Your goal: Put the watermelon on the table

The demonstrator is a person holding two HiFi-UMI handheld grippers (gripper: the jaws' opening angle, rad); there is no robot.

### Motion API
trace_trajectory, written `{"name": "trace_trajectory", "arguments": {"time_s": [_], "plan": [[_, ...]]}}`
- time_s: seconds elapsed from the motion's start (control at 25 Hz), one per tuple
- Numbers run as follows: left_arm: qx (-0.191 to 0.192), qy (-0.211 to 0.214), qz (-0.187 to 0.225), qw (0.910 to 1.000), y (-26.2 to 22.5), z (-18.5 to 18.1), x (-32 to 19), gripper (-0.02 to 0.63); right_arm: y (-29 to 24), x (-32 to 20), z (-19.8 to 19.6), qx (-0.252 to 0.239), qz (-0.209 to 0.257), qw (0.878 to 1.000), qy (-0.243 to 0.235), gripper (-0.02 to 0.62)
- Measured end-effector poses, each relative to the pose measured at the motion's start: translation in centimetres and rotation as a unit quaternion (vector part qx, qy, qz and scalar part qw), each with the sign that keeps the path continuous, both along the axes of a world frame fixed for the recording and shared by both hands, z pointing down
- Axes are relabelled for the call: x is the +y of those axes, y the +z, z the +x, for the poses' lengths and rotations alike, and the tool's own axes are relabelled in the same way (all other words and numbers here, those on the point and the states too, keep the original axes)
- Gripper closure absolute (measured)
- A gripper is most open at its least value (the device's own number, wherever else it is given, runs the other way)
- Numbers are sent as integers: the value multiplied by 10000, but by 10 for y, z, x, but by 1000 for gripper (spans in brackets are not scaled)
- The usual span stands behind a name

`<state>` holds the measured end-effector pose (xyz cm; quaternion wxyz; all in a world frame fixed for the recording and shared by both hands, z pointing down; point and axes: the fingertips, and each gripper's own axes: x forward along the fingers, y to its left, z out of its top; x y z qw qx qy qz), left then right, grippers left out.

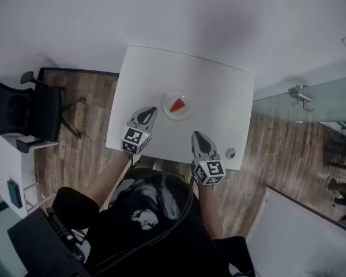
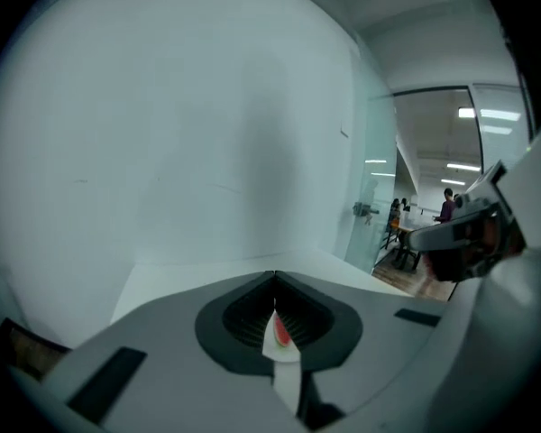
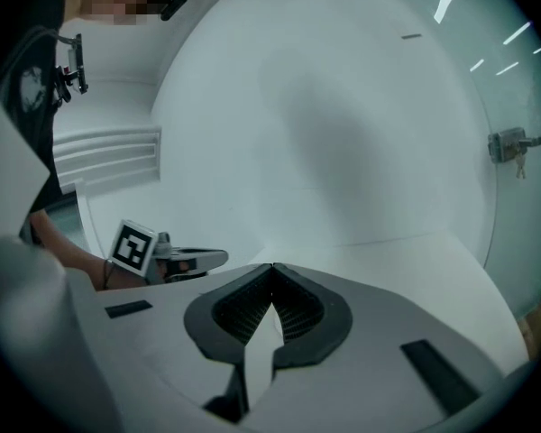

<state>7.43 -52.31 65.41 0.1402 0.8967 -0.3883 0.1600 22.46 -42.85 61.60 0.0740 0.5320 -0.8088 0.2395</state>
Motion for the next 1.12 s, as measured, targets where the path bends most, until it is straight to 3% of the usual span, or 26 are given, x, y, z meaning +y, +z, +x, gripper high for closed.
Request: {"name": "trace_trajectory", "arguments": {"time_s": [0.16,0.28,0.56,0.72,1.12], "plan": [[273,-126,-191,9994,-41,-25,43,600,-28,-3,-5,164,510,9986,54,586],[246,-407,9,9989,-58,-34,58,600,-37,-4,-13,206,778,9967,63,586],[-7,-376,437,9983,-71,-27,67,600,-48,-1,-20,459,899,9942,383,586],[77,-455,390,9982,-75,-32,69,600,-49,5,-16,374,883,9941,509,586],[133,-124,234,9996,-70,-18,75,600,-49,15,-21,312,875,9948,420,586]]}}
